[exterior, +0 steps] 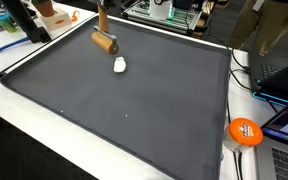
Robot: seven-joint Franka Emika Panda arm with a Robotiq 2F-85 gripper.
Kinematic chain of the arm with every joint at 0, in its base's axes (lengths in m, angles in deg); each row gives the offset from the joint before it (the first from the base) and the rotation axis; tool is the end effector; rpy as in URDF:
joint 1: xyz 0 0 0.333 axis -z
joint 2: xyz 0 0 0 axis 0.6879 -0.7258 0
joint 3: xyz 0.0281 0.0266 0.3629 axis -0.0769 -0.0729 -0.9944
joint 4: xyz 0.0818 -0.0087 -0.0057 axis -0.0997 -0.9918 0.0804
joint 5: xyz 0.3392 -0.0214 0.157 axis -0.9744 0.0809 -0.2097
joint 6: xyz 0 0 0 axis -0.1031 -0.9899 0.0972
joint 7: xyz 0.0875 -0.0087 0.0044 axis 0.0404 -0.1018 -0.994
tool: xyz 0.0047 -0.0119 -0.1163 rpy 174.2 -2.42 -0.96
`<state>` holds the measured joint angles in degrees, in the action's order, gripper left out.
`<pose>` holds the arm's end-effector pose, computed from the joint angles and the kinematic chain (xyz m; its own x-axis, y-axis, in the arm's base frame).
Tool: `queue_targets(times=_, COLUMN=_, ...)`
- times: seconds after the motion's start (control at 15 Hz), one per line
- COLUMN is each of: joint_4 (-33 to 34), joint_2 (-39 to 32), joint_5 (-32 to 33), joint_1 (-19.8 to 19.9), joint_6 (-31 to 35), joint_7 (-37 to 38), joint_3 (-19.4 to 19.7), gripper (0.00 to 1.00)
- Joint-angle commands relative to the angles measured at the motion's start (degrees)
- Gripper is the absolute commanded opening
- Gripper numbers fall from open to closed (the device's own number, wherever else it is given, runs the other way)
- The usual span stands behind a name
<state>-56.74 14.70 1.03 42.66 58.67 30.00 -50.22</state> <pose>0.4991 0.0144 0.4972 0.8818 -0.3767 0.2837 -0.3639 -0.9262 -0.0986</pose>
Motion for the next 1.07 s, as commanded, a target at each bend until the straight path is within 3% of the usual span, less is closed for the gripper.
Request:
queue_targets(times=0.0, joint_4=-1.0, joint_2=0.6, joint_5=-1.2, joint_1=1.0, joint_6=1.0, joint_7=-1.6, joint_3=-0.6, gripper=0.47)
queue_targets(times=0.53, joint_4=-2.9, joint_2=2.1, joint_5=-3.0, joint_1=1.3, joint_6=2.0, joint_7=-4.3, joint_3=-0.2, gripper=0.47)
queue_targets(times=0.6, joint_4=-2.9, joint_2=2.1, joint_5=-3.0, joint_1=1.3, joint_6=2.0, joint_7=-4.3, joint_3=-0.2, gripper=0.22)
queue_targets(times=1.0, joint_4=-10.3, joint_2=7.0, joint_5=6.1, joint_1=2.2, joint_6=6.2, joint_7=5.3, joint_3=-4.1, gripper=0.22)
